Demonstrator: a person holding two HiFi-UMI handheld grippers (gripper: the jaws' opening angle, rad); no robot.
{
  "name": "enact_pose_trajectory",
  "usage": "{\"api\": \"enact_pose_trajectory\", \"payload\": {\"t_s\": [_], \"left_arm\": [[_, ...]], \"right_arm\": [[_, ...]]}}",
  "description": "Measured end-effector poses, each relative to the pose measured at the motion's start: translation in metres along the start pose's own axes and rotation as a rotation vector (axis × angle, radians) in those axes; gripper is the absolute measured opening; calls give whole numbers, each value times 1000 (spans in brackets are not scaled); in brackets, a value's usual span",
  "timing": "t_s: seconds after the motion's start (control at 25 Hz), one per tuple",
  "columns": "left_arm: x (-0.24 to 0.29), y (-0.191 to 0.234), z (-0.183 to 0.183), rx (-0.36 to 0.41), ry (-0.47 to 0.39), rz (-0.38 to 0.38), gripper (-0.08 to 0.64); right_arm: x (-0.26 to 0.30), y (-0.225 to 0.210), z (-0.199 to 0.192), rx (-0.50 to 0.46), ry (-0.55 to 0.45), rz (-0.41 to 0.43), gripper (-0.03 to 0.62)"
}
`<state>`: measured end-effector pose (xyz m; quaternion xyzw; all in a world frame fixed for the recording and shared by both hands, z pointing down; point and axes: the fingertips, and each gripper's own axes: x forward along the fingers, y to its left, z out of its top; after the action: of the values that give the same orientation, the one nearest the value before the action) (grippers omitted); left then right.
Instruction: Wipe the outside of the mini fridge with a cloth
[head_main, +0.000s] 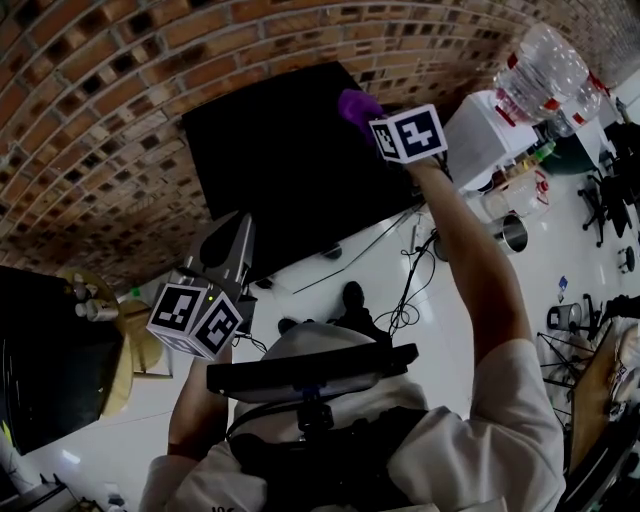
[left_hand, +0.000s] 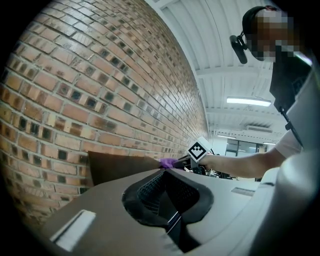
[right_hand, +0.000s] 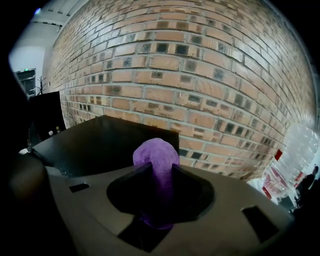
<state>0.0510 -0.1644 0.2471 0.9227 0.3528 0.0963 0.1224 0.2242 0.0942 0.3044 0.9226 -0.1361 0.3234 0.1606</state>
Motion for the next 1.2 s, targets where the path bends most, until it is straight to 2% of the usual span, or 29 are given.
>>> {"api": "enact_pose_trajectory", "payload": {"t_s": [0.36, 0.72, 1.0, 1.2], "left_arm": [[-3, 3, -2, -6, -1, 1, 8], [-8, 9, -5, -23, -3, 14, 8], [-11, 14, -5, -36, -10, 22, 8], [-16, 18, -6, -46, -19, 29, 8]], "right_arm": [[-7, -33, -13, 0, 27, -94, 121], [-25, -50, -11, 10, -1, -141, 121], [-44, -25, 12, -28, -80, -111, 121], [-49, 15, 27, -60, -125, -40, 121]]}}
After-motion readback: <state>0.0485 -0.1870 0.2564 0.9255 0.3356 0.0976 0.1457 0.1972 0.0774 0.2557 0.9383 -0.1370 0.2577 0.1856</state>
